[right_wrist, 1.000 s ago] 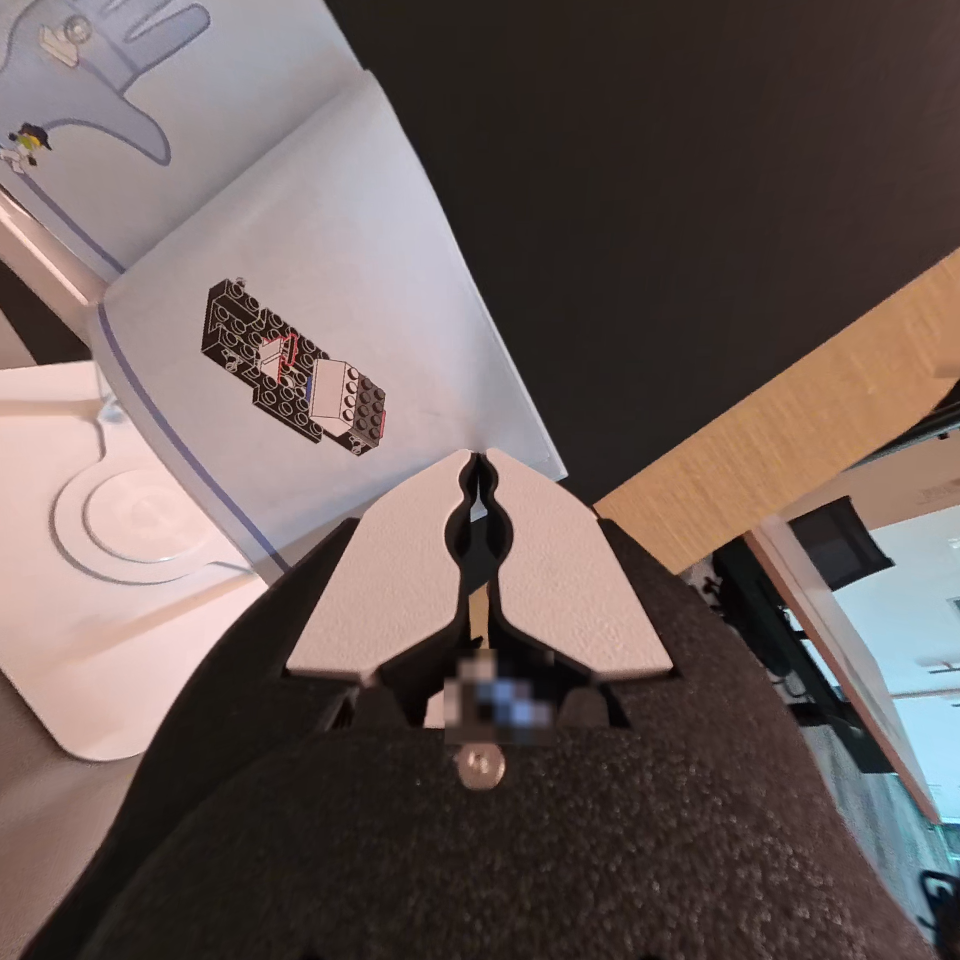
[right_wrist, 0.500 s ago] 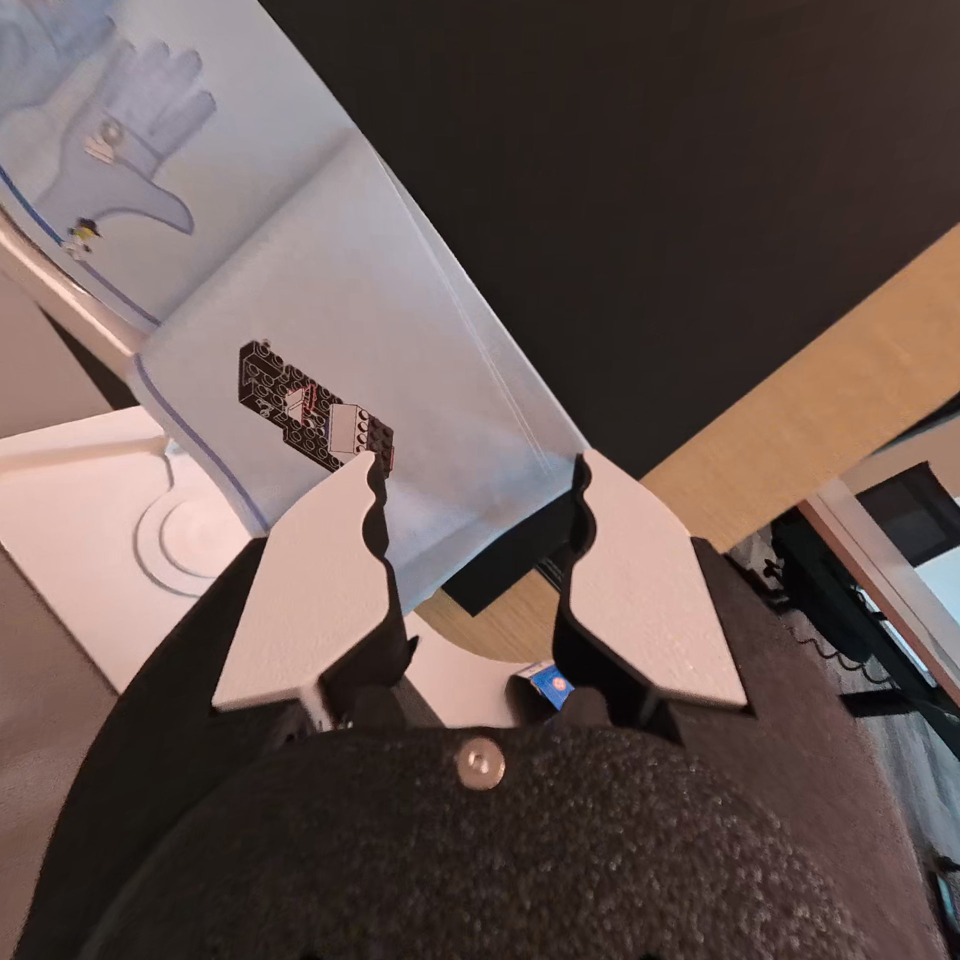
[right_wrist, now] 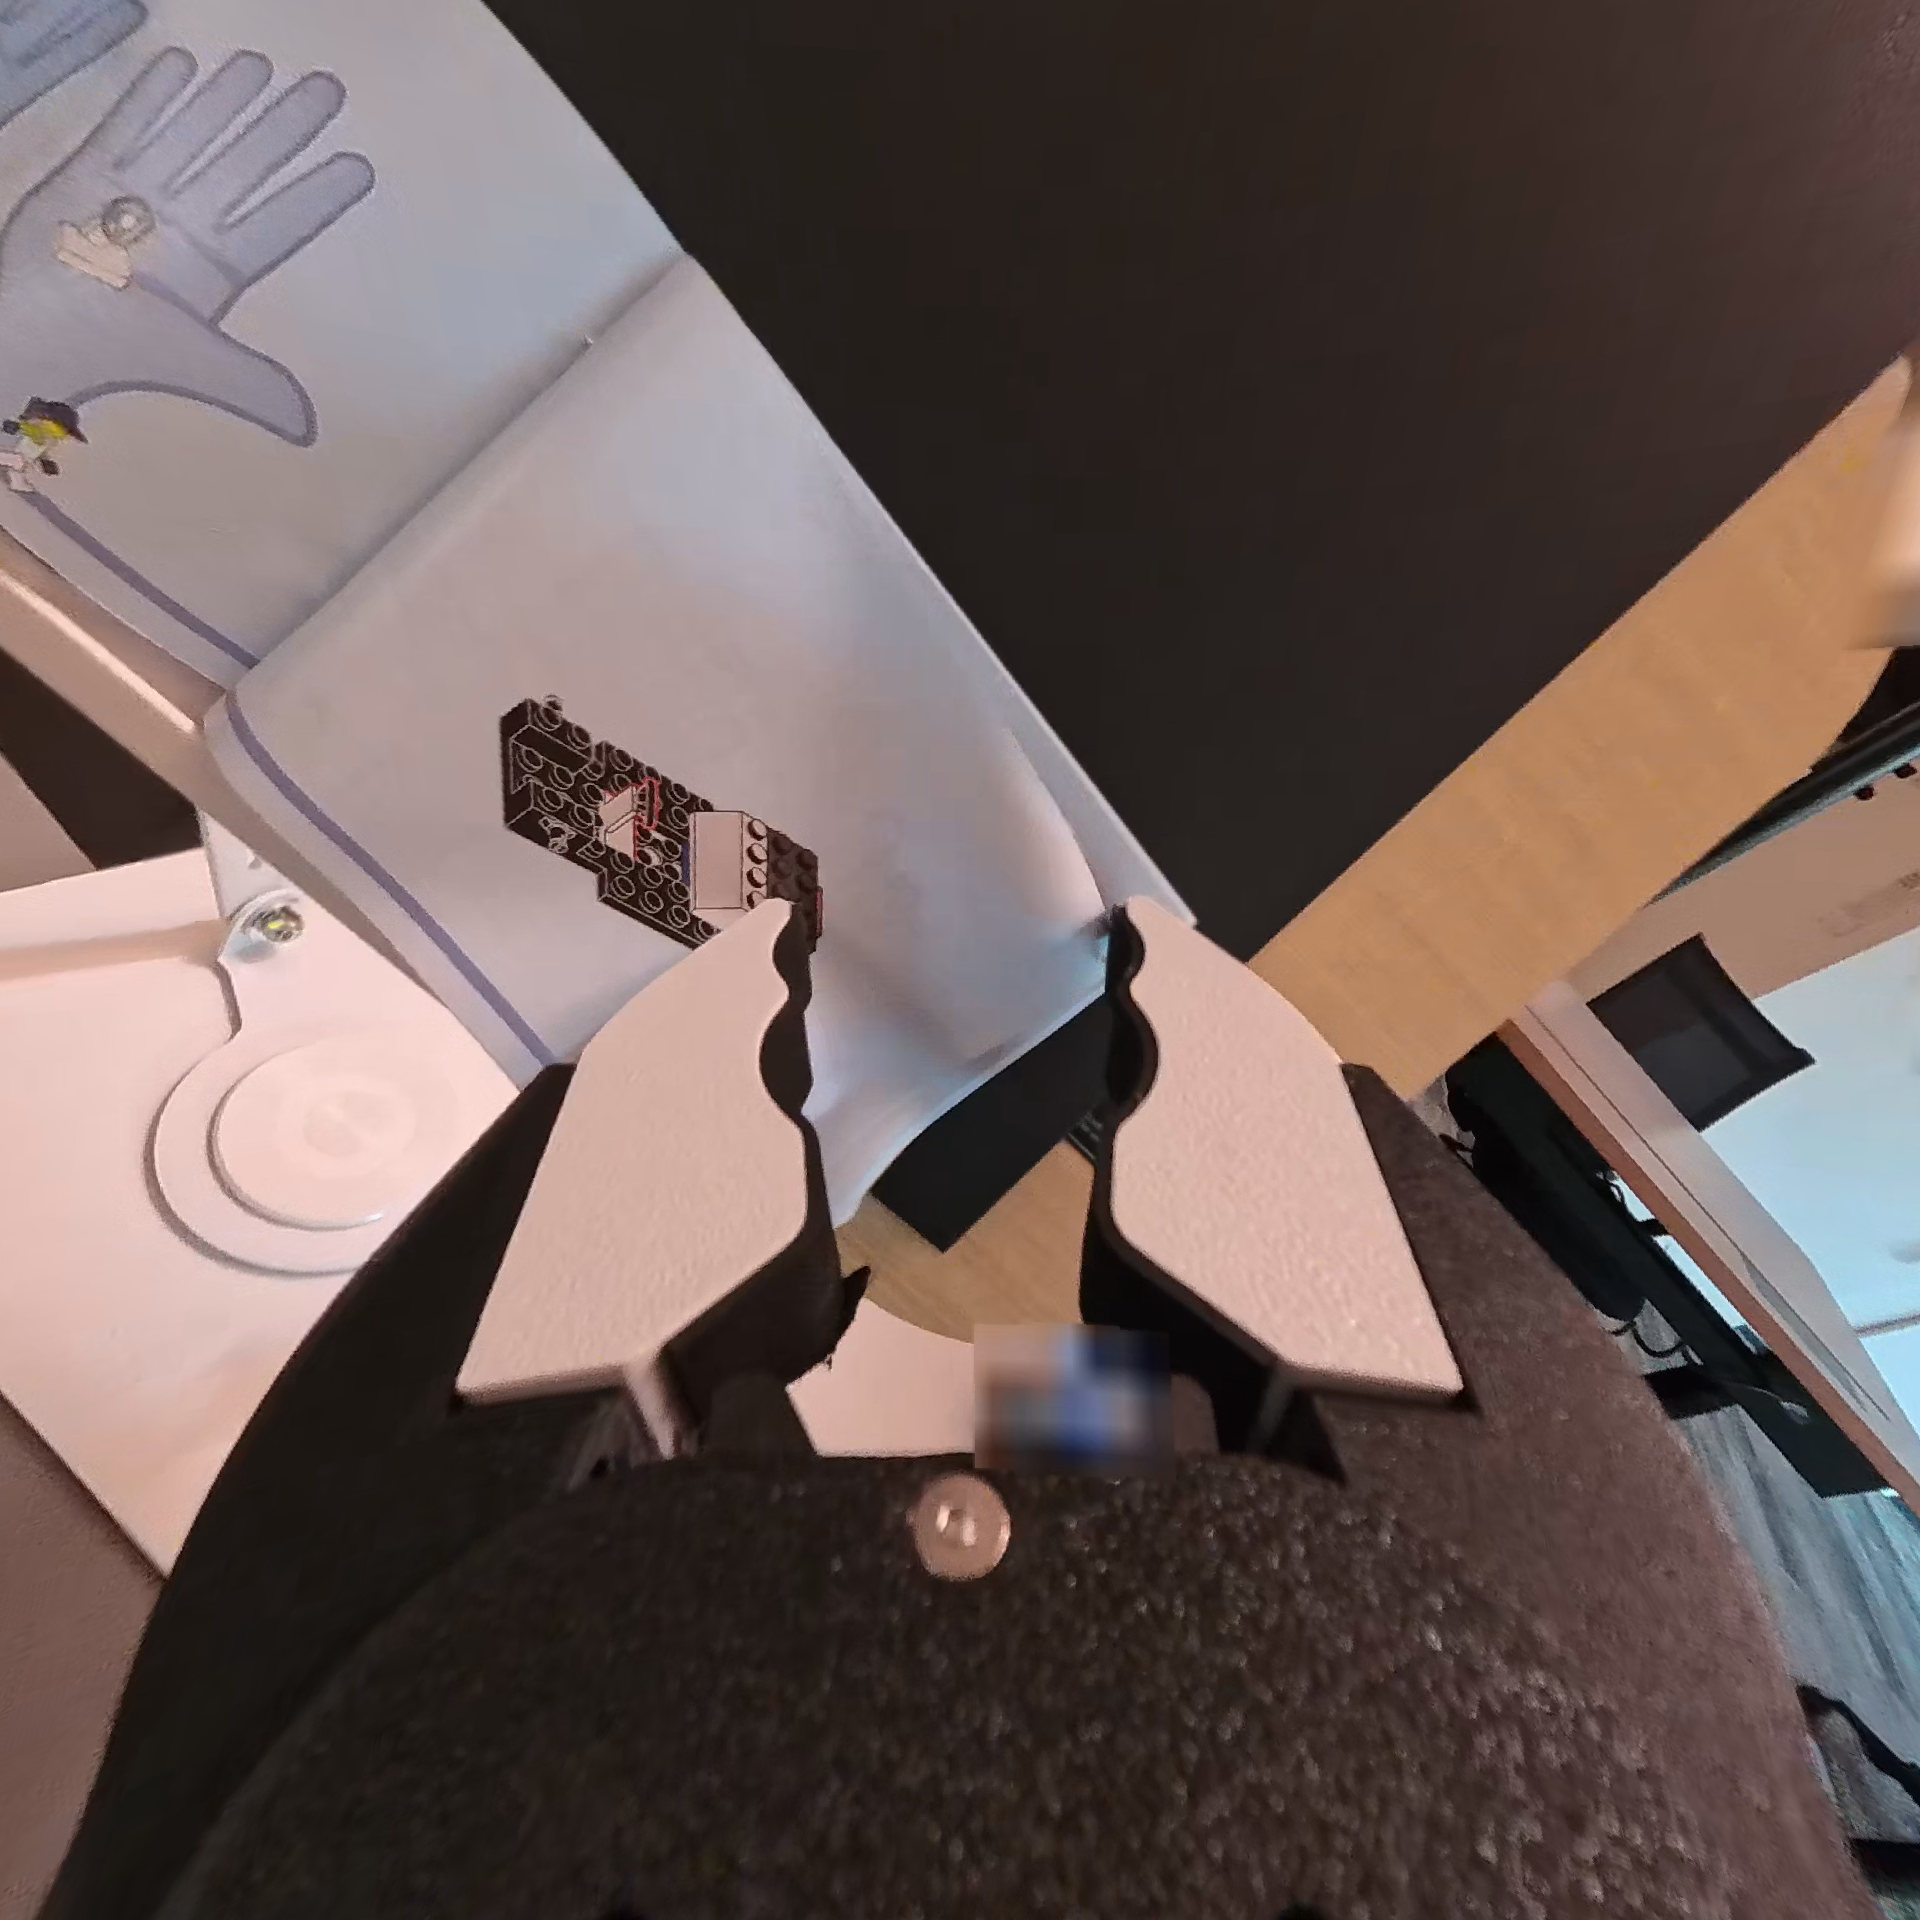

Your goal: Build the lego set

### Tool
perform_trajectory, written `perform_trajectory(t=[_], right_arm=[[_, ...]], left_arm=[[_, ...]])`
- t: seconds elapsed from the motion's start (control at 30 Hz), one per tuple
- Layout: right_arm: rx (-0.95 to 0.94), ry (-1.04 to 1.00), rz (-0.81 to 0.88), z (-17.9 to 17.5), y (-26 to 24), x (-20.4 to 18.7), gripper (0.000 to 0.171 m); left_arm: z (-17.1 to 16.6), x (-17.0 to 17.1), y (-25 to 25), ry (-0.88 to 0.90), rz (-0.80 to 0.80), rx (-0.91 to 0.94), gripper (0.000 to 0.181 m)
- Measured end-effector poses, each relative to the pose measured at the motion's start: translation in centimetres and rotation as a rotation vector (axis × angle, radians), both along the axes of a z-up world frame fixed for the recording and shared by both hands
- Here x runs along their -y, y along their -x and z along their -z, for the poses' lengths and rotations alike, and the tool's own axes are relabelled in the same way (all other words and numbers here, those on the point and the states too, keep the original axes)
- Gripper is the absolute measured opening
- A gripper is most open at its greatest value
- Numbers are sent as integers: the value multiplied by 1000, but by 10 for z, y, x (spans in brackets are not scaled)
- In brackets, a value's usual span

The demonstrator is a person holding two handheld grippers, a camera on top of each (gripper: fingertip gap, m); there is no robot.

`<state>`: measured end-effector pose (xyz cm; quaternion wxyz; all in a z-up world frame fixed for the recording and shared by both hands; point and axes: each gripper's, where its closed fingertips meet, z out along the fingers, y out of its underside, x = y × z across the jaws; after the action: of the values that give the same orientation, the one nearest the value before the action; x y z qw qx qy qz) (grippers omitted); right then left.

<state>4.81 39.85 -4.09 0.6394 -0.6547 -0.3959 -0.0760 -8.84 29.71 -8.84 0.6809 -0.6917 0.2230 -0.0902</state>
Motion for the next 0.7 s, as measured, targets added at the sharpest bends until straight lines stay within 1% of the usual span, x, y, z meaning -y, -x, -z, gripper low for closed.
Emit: perform_trajectory(t=[0.07,0.1,0.3,0.4,0.5,0.63,0.7], right_arm=[[-7,-28,8,0,0,0,49],[-8,-35,7,1,0,1,42],[7,-117,37,-3,-2,3,27],[33,-215,57,-11,-5,8,14],[113,-365,49,-20,-1,22,3],[275,-584,22,-29,11,45,1],[368,-659,-5,-27,18,54,1]], left_arm=[[0,0,0,0,1,1,24],[0,0,0,-1,1,2,24],[-1,-1,2,-1,1,6,24],[-1,0,1,-3,2,5,24],[-1,1,-1,-3,7,7,24],[-1,3,-6,1,22,17,24],[-4,5,-11,10,46,37,24]])
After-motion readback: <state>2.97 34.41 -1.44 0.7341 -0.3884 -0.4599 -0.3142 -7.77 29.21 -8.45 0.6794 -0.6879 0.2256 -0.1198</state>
